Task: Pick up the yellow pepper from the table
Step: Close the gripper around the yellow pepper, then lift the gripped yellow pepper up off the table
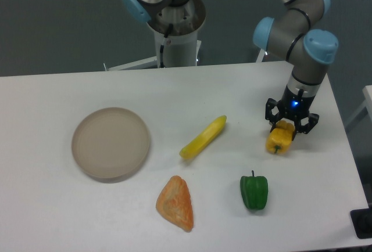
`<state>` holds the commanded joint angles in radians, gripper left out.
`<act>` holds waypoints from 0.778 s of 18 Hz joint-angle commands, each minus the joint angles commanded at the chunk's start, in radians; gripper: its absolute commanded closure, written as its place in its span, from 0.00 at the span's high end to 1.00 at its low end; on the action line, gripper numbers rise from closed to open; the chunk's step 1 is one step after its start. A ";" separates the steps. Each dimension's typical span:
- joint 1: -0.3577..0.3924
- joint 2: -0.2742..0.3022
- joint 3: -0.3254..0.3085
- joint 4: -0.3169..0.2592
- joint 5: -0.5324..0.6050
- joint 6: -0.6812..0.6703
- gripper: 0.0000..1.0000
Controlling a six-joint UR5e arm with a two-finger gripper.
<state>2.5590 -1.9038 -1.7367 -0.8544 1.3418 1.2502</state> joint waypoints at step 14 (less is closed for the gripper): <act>-0.109 0.052 0.241 -0.221 0.102 0.006 0.26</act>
<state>2.4498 -1.8515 -1.4957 -1.0754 1.4434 1.2563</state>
